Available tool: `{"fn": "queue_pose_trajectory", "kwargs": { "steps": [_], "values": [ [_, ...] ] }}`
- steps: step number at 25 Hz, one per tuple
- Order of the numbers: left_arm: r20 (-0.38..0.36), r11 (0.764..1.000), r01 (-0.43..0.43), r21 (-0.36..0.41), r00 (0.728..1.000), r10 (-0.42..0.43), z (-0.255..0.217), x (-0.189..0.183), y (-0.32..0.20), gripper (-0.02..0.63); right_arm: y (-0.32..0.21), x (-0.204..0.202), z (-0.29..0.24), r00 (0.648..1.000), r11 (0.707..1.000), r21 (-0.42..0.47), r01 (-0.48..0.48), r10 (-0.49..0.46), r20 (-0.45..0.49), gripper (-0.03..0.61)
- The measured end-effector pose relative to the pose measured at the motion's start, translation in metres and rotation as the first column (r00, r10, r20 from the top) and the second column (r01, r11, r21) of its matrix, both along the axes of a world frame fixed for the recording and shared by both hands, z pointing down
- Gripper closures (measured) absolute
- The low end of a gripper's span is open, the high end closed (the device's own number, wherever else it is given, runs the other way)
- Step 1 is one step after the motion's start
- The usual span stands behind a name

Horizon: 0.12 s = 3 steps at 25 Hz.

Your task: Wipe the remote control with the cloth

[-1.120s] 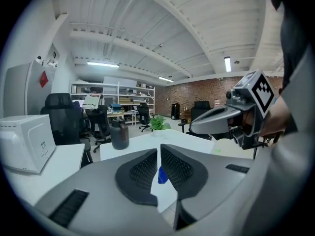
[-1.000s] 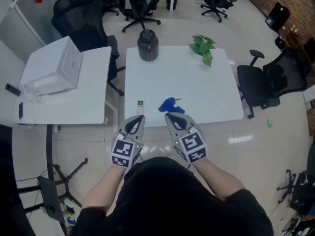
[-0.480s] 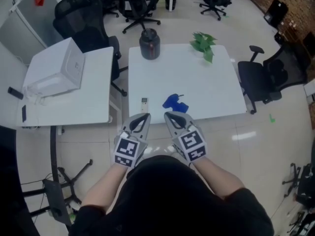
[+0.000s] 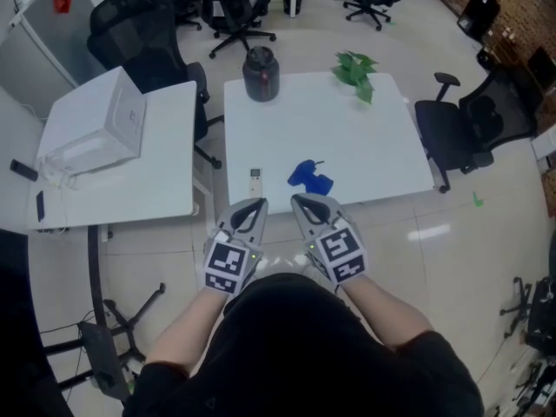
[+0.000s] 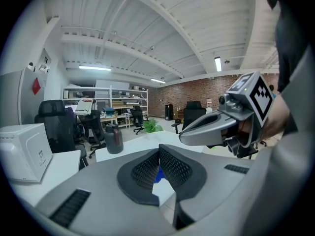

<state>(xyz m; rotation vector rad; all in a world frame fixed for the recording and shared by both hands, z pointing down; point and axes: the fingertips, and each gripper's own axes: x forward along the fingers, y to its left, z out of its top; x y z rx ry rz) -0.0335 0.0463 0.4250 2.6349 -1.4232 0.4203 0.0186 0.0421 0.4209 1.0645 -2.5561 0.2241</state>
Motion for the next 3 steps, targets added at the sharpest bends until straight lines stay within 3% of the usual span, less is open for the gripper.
{"fn": "queue_pose_trajectory", "kwargs": {
  "steps": [3],
  "values": [
    [0.0, 1.0, -0.003, 0.002, 1.0, 0.003, -0.0013, 0.0006, 0.003, 0.614, 0.0027, -0.0002, -0.0009, 1.0, 1.0, 0.001, -0.001, 0.001, 0.0, 0.571]
  ]
}}
